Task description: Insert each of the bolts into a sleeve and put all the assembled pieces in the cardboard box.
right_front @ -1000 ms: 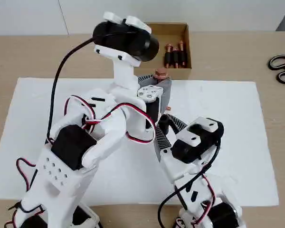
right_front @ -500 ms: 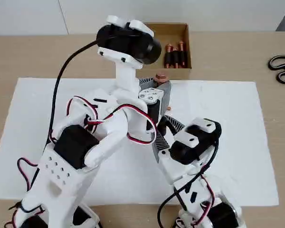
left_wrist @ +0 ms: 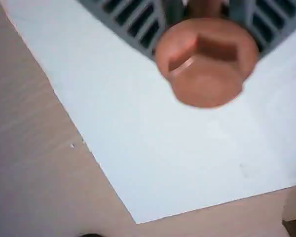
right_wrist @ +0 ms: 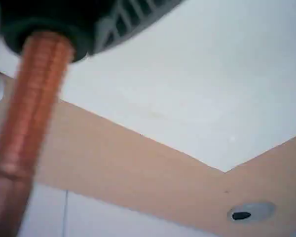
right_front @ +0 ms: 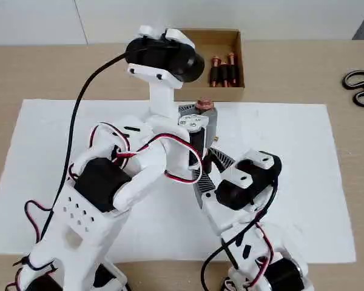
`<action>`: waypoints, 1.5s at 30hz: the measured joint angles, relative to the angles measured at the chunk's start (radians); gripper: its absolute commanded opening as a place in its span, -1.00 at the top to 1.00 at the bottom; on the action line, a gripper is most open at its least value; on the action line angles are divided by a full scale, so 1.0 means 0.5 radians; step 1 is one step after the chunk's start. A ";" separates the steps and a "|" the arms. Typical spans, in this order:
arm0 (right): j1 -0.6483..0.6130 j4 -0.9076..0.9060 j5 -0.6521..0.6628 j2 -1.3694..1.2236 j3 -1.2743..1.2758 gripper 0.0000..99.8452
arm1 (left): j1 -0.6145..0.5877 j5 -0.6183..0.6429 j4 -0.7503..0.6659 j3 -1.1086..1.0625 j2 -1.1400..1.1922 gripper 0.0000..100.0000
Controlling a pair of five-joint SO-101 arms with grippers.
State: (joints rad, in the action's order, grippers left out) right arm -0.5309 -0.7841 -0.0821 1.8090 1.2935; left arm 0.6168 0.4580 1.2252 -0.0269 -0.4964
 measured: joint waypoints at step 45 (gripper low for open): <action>-0.003 -0.003 0.000 -0.009 0.006 0.99 | 0.021 -0.043 -0.129 -0.559 -0.325 0.99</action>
State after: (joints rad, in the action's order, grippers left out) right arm -0.5324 -0.7856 -0.0821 1.8044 1.2965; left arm 0.6276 0.4365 1.1607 -0.3061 -0.6590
